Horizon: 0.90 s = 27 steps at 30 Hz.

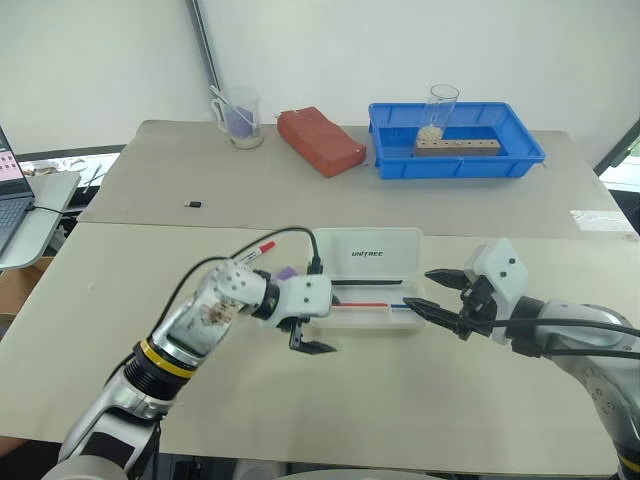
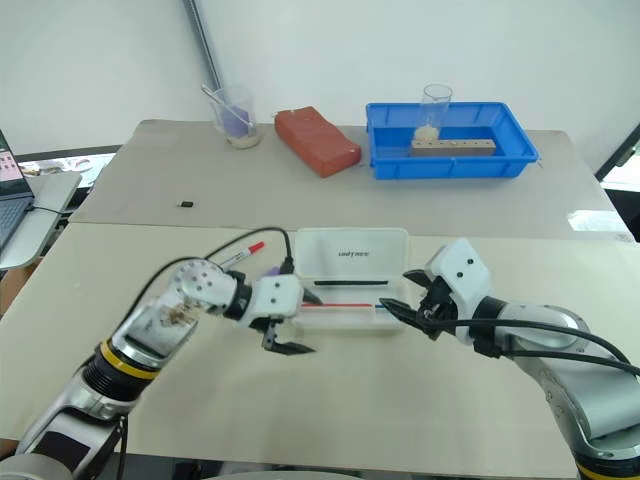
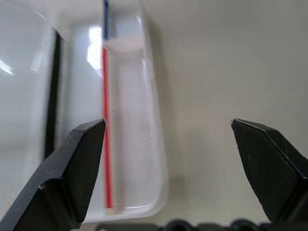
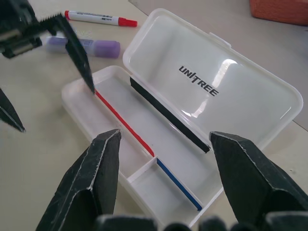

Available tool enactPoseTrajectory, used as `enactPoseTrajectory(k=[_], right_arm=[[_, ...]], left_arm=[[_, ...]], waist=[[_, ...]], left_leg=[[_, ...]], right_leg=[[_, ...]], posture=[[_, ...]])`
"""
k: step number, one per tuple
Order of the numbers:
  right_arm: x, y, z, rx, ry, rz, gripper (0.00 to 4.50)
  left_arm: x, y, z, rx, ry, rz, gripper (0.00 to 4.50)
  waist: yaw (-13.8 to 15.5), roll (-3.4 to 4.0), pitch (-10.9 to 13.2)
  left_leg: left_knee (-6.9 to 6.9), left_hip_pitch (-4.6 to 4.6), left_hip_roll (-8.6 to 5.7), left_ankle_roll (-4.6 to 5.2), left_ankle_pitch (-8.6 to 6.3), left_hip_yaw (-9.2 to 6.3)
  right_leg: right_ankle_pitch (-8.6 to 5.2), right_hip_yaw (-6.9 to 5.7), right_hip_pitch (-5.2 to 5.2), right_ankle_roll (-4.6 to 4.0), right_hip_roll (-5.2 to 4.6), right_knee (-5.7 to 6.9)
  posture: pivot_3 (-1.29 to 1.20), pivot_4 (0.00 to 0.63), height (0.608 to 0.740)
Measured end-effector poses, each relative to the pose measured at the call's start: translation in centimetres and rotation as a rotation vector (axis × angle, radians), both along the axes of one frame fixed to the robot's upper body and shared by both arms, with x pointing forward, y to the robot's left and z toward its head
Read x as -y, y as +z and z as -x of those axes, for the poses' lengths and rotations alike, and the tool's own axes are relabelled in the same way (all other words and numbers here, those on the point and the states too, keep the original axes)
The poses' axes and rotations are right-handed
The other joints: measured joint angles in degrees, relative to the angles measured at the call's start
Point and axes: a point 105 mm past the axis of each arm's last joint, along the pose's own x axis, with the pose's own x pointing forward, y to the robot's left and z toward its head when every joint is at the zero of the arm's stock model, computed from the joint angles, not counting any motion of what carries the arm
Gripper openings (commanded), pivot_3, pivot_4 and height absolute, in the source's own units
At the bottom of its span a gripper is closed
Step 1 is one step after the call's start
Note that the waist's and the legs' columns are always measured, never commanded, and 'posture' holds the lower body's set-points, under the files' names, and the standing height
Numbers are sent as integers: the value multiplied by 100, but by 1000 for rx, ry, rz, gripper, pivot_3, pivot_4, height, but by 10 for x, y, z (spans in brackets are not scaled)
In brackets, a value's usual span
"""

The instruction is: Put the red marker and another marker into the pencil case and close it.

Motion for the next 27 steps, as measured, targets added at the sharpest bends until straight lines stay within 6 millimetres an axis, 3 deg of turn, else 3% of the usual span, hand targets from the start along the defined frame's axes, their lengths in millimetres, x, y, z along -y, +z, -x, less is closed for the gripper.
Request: enactPoseTrajectory(k=[6, 8, 10, 14, 18, 22, 27], right_arm=[[-3, 20, -11, 58, 46, 14, 3265], [-14, 30, -13, 84, 97, 3, 3265], [-28, 42, -13, 116, 156, -26, 3265], [-54, 56, -13, 142, 247, -78, 3265], [-77, 65, -11, 150, 324, -108, 3265], [-84, 64, -12, 134, 350, -114, 3265], [-87, 60, -11, 122, 361, -108, 3265]], left_arm=[[-9, 46, -12, -31, 131, 143, 4443], [-23, 54, -35, -19, 274, 214, 4443], [-51, 55, -62, 23, 457, 251, 4443], [-107, 40, -95, 56, 752, 302, 4443], [-142, 7, -99, 6, 866, 283, 4443], [-160, -21, -95, -68, 881, 251, 4443], [-167, -43, -92, -123, 873, 225, 4443]], waist=[[-9, -2, 1], [-12, -2, 1], [-38, 2, -1], [-27, 8, -5], [20, -3, -2], [66, -10, -5], [56, -12, -7]], left_leg=[[1, 2, -1, 1, 0, -9], [1, 5, -1, 1, 1, -12], [-2, 7, -1, 2, 0, -22], [-5, 3, -2, 2, 0, -23], [-2, 4, -3, 1, 1, -20], [1, 5, -3, 1, 1, -18], [-3, 1, -2, 1, 1, -17]], right_leg=[[-1, 1, -2, 1, 5, 4], [-4, 1, -3, 6, 7, 8], [-5, 6, -6, 9, 13, 10], [1, 8, -23, -2, 13, 36], [0, 2, -28, -5, 7, 47], [-2, -4, -34, -11, 3, 48], [-8, -4, -32, -24, 5, 61]], posture=[[0, 150, 740], [0, 150, 740], [0, 150, 740], [0, 150, 740], [0, 150, 740], [0, 150, 740], [0, 150, 740]])
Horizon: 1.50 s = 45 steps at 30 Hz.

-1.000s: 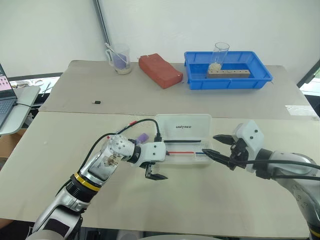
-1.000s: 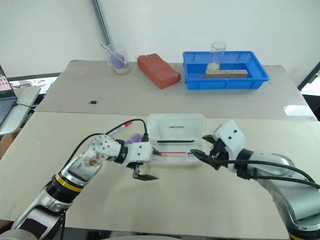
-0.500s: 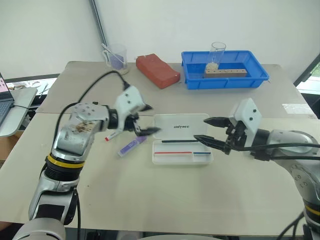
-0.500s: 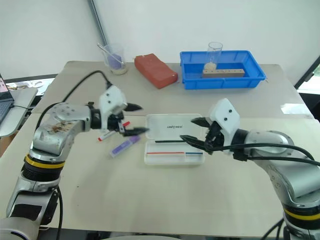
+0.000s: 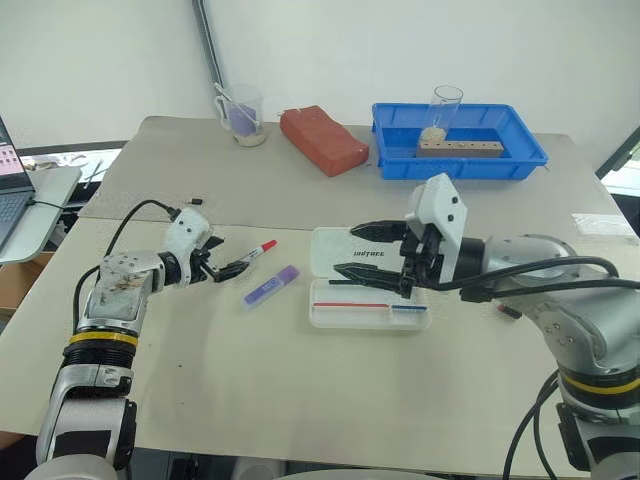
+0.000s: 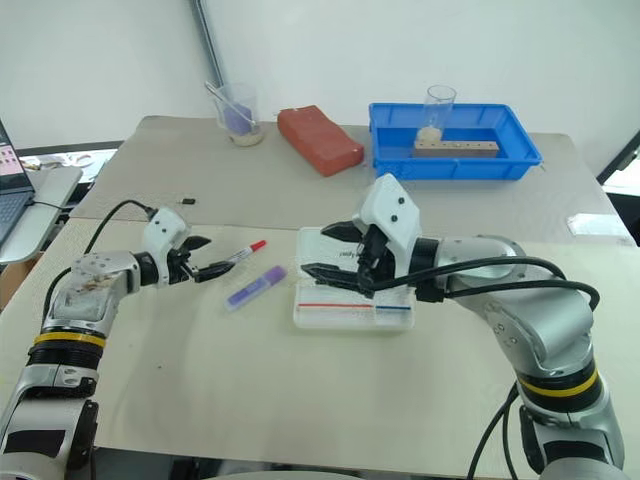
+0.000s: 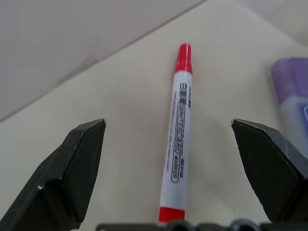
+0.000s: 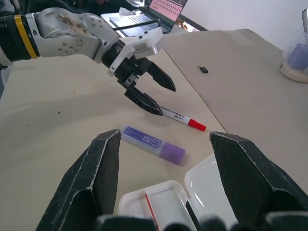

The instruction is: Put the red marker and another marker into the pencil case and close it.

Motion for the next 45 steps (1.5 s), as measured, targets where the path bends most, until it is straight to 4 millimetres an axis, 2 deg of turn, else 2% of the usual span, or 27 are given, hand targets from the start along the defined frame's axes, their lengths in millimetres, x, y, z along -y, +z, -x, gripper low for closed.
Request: enactPoseTrajectory(k=[5, 6, 9, 15, 16, 22, 24, 25, 28, 30, 32, 35, 37, 39, 43, 45], right_arm=[[0, 0, 0, 2, -2, 2, 3265], [0, 0, 0, 2, -3, 3, 3265], [1, 0, -1, 5, -12, 4, 3265], [3, 0, -2, 8, -26, 14, 3265], [3, 0, -2, 8, -26, 15, 3265], [5, 0, -3, 10, -33, 23, 3265], [7, -1, -5, 11, -42, 31, 3265], [9, -1, -6, 11, -49, 36, 3265], [17, -9, -7, -8, -74, 58, 3265], [25, -19, -5, -43, -95, 79, 3265], [38, -27, -3, -66, -129, 98, 3265], [59, -37, 0, -93, -189, 140, 3265], [66, -40, 2, -94, -211, 153, 3265], [73, -46, 4, -111, -235, 170, 3265], [81, -53, 8, -130, -273, 173, 3265], [81, -51, 9, -116, -289, 170, 3265]], left_arm=[[-1, -9, -2, -20, -18, -8, 4443], [-1, -11, -3, -25, -22, -10, 4213], [0, -12, -5, -17, -39, -27, 3326], [0, -13, -8, -6, -45, -28, 418], [-1, -13, -8, -5, -44, -31, 134], [-2, -10, -10, 10, -24, -34, 143], [-6, -1, -13, 47, -6, -35, 143], [-7, 7, -14, 76, -3, -39, 143], [-3, 49, -18, 197, -36, -23, 143], [14, 81, -14, 270, -118, -7, 143], [42, 111, -2, 334, -251, -2, 143], [92, 131, 22, 365, -465, 3, 143], [119, 127, 35, 347, -569, 5, 143], [134, 113, 40, 322, -627, -21, 143], [158, 60, 47, 220, -702, -89, 143], [166, 48, 46, 197, -712, -92, 143]], waist=[[-15, 0, 0], [-18, 0, 0], [-15, 0, -1], [-40, 0, -4], [-46, 1, -4], [-50, 1, -5], [-52, -2, -3], [-52, -3, -3], [-29, -4, -2], [0, -5, -2], [23, -4, -2], [32, 1, -6], [-1, 9, -10], [-36, 10, -11], [-92, 9, -8], [-73, 6, -6]], left_leg=[[0, 1, 0, 0, 0, -1], [0, 1, 0, 0, 0, -1], [0, 2, 0, 0, 0, -1], [-1, 3, 0, 1, 0, -1], [-1, 3, 0, 0, 0, -2], [-1, 3, 1, 1, 0, -2], [-1, 1, 2, 1, 0, -2], [-1, 1, 2, 1, 0, -2], [-1, -2, 1, 0, 0, -3], [1, -7, 0, 0, 0, -3], [3, -9, -2, 0, 1, -3], [6, -2, -4, 0, 1, -3], [5, 5, -4, 0, 1, -6], [4, 8, -5, 1, 1, -8], [3, 5, -7, 2, 1, -14], [6, 4, -10, 2, 1, -19]], right_leg=[[-1, -1, 0, -1, 2, 5], [-1, -1, 0, -1, 1, 4], [-1, -3, 0, -1, 1, 5], [-1, -3, 0, -1, 2, 8], [-2, -3, 0, -1, 2, 9], [-2, -4, 0, -1, 2, 10], [-2, -4, -3, -1, 3, 10], [-2, -4, -3, -1, 3, 10], [-2, -7, 0, 0, 1, 6], [-2, -9, 3, 0, 0, 2], [-2, -8, 4, 1, -2, 0], [-3, -6, 11, 3, -2, -1], [-4, 1, 13, 4, 3, 1], [-5, 6, 15, 5, 6, 1], [-5, 16, 9, 4, 12, 1], [-5, 14, 10, 5, 11, 1]], posture=[[0, 150, 740], [0, 150, 740], [0, 150, 740], [0, 150, 740], [0, 150, 740], [0, 150, 740], [0, 150, 740], [0, 150, 740], [0, 150, 740], [0, 150, 740], [0, 150, 740], [0, 150, 740], [0, 150, 740], [0, 150, 740], [0, 150, 740], [0, 150, 740]])
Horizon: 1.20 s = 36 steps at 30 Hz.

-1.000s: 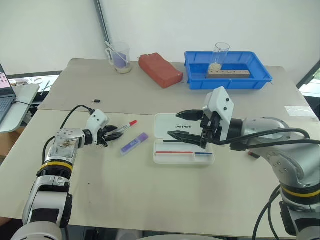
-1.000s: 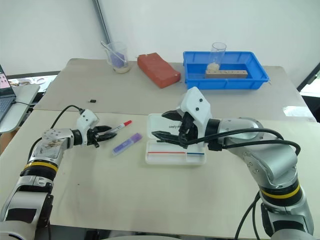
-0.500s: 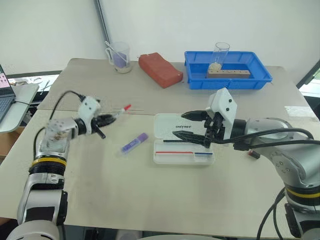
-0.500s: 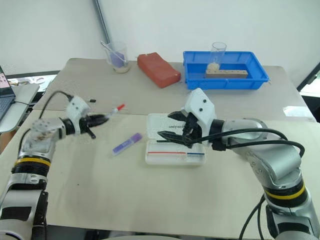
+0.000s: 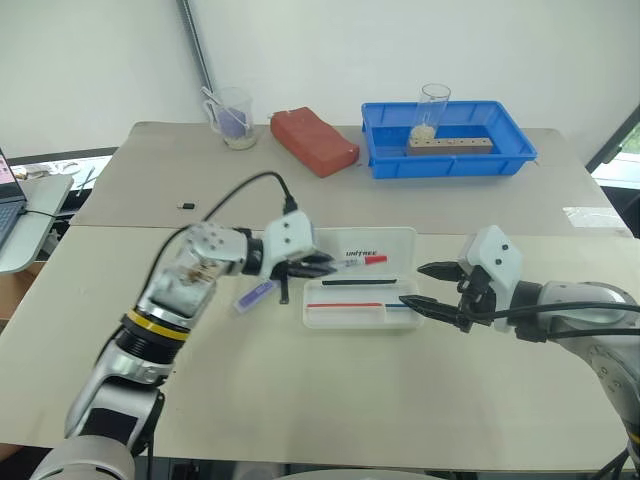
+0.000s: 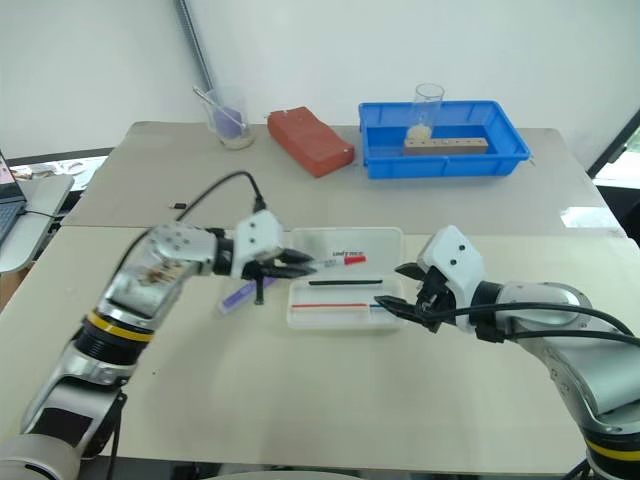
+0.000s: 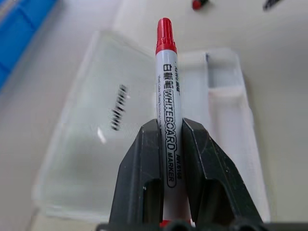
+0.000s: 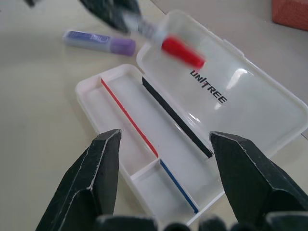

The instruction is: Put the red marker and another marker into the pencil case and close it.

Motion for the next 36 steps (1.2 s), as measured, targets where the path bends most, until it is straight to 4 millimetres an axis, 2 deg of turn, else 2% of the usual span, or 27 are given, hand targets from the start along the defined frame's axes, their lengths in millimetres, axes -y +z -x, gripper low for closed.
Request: enactPoseTrajectory(k=[3, 9, 15, 16, 18, 19, 23, 24, 26, 29, 32, 34, 36], right_arm=[[-2, 0, 0, 15, -12, -8, 3265], [-3, -1, 2, 25, -33, -14, 3265], [-6, -4, 6, 18, -35, -17, 3265], [-6, -4, 6, 17, -34, -16, 3265], [-6, -4, 7, 17, -32, -15, 3265], [-6, -4, 7, 17, -32, -15, 3265], [-6, -4, 6, 18, -30, -15, 3265], [-6, -4, 6, 18, -30, -15, 3265], [-6, -4, 6, 17, -30, -15, 3265], [-7, -3, 6, 12, -15, -15, 3265], [-14, 6, 4, 38, 29, -24, 3265], [-24, 15, 4, 57, 81, -40, 3265], [-36, 23, 4, 67, 138, -62, 3265]], left_arm=[[11, -12, -3, -8, -7, -19, 143], [14, -31, -5, -4, -10, -92, 143], [23, -33, -4, 12, -29, -83, 143], [24, -33, -4, 14, -30, -82, 1173], [26, -32, -3, 18, -30, -78, 1910], [26, -32, -3, 18, -31, -76, 2480], [28, -28, -3, 24, -26, -54, 4298], [28, -25, -2, 23, -23, -37, 4442], [27, -16, -1, 21, -8, 6, 4442], [15, 8, -6, 21, 64, 97, 4442], [-27, 29, -22, 62, 233, 129, 4442], [-59, 28, -28, 56, 357, 123, 4442], [-83, 13, -25, 4, 451, 110, 4442]], waist=[[26, -4, 2], [19, -6, 3], [22, -6, 3], [19, -6, 3], [19, -7, 4], [20, -7, 4], [18, -7, 4], [17, -7, 4], [18, -6, 3], [11, -5, 2], [-37, -5, 3], [-70, 1, -1], [-68, 5, -3]], left_leg=[[4, -5, -18, 0, 0, -10], [3, -7, -24, 0, 0, -14], [7, -15, -27, 0, 0, -22], [7, -14, -27, 0, 0, -23], [7, -14, -28, 1, 0, -25], [7, -14, -28, 1, 0, -25], [8, -15, -28, 1, 0, -25], [8, -15, -28, 1, 0, -25], [9, -15, -28, 1, 0, -26], [10, -16, -27, 1, 1, -28], [5, -4, -27, 1, 0, -35], [-6, 3, -27, 1, 0, -35], [-7, 3, -27, 1, 0, -33]], right_leg=[[-4, 3, 2, 8, -8, -2], [-7, 6, 3, 12, -11, -2], [-8, 5, 4, 13, -11, -2], [-8, 5, 4, 14, -11, -2], [-8, 4, 4, 14, -10, -2], [-8, 4, 4, 14, -11, -2], [-8, 4, 4, 14, -11, -2], [-8, 4, 4, 14, -10, -2], [-8, 3, 4, 15, -11, -1], [-9, 2, 3, 16, -10, 1], [-10, 7, 4, 17, -5, 4], [-10, 10, 6, 18, -5, 4], [-10, 9, 5, 17, -7, 3]], posture=[[0, 150, 740], [0, 150, 740], [0, 150, 740], [0, 150, 740], [0, 150, 740], [0, 150, 740], [0, 150, 740], [0, 150, 740], [0, 150, 740], [0, 150, 740], [0, 150, 740], [0, 150, 740], [0, 150, 740]])
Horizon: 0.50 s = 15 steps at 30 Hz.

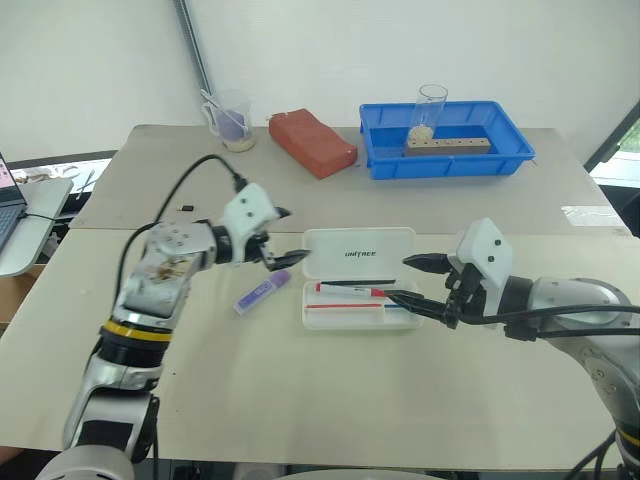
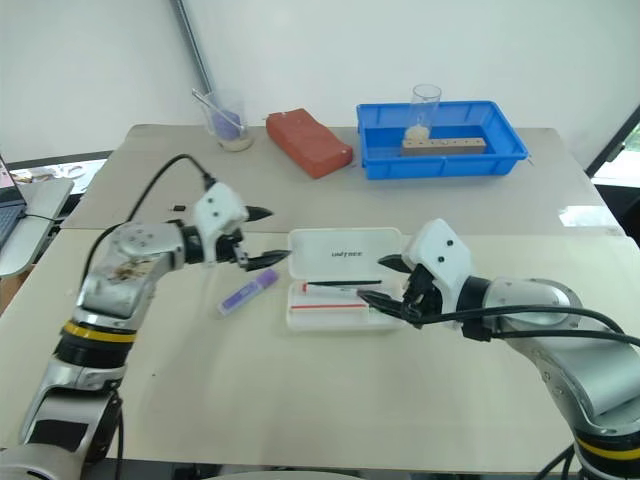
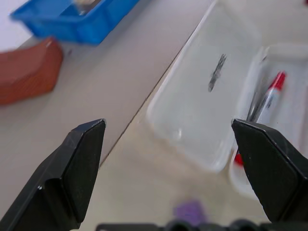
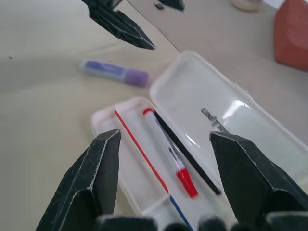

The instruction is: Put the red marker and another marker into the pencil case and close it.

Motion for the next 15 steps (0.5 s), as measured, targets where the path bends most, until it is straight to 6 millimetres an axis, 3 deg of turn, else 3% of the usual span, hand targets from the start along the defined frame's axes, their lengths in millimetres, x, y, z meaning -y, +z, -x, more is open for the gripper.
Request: enactPoseTrajectory(k=[6, 9, 12, 15], right_arm=[[-26, 13, 2, 18, 142, -5, 3265], [-30, 16, 2, 20, 166, -6, 3265], [-33, 16, 3, 18, 182, 0, 3265], [-32, 16, 2, 15, 182, 4, 3265]], left_arm=[[-29, -71, 27, -230, 142, -5, 4442], [-29, -80, 32, -248, 158, 1, 4442], [-30, -82, 32, -236, 174, -4, 3562], [-30, -82, 32, -231, 177, -4, 2160]], waist=[[96, -17, 2], [142, -28, -2], [126, -23, -6], [109, -23, -6]], left_leg=[[6, 3, -3, -1, 0, 1], [5, 3, -4, -1, 0, 7], [1, 3, -4, -1, 0, 8], [-2, 2, -3, 0, 0, 8]], right_leg=[[-1, -15, -11, -4, -17, -5], [-1, -25, -8, -6, -28, -7], [-1, -19, -4, -11, -26, -5], [-1, -18, 2, -13, -23, 0]], posture=[[0, 150, 740], [0, 150, 740], [0, 150, 740], [0, 150, 740]])
